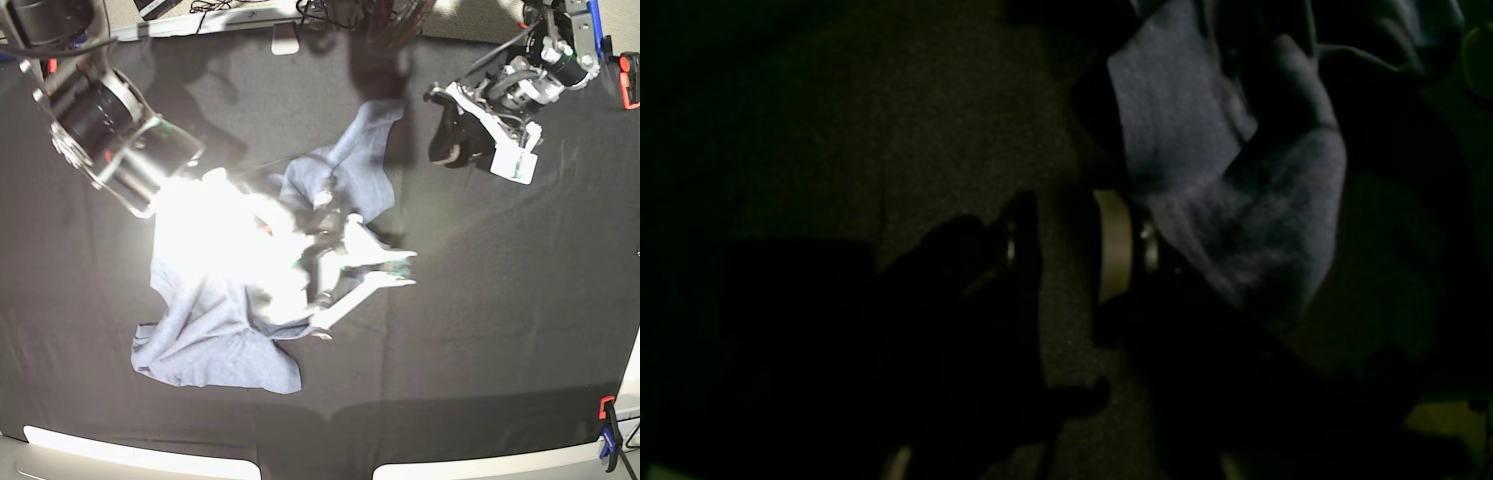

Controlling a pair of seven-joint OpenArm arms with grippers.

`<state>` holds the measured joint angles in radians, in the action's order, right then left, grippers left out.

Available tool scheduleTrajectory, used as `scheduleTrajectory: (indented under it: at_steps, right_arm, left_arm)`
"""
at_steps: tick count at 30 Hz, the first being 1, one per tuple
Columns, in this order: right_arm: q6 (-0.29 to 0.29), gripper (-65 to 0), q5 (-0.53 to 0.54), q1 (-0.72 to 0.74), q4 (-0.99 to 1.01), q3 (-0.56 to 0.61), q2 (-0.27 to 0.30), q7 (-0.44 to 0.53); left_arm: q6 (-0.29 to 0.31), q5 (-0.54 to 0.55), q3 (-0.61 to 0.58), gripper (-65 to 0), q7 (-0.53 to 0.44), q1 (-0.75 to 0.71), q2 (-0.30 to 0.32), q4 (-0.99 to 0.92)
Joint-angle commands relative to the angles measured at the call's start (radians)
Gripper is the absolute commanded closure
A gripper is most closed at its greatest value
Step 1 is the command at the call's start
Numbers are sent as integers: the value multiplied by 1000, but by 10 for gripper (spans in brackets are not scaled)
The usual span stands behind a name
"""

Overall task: Layout the t-shirt on the table in an organized manner, then fold the t-shirt properly
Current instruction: 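Grasp the shirt fabric with the right gripper and lift it toward the left gripper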

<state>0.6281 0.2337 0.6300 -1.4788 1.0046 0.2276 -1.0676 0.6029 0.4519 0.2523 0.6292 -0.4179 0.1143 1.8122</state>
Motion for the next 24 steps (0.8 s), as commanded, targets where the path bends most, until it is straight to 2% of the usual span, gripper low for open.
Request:
scheduleTrajectory:
  at_steps: [1,8,12,15,18,21,24]
  right_arm:
    - [-12,-214,-14,35,-14,0,-8,20]
    - [-69,-214,12,6,-13,3,-78,28]
    - [-84,-214,-20,-53,5,3,-98,53]
    - [-146,-214,-108,-84,48,3,-100,115]
    - [-206,-214,-148,-90,82,3,-102,164]
    - [-333,-214,-210,-90,115,3,-108,174]
    - [-357,-214,-264,-88,156,3,-122,192]
  left_arm:
    - [4,20,2,-130,-23,2,5,16]
    - [4,20,2,-130,-23,2,5,16]
    - [4,20,2,-130,-23,-4,5,16]
    - [4,20,2,-130,-24,-12,5,16]
    - [4,20,2,-130,-23,-17,5,16]
    - [4,20,2,-130,-23,-17,5,16]
    - [4,21,2,-130,-23,-18,5,16]
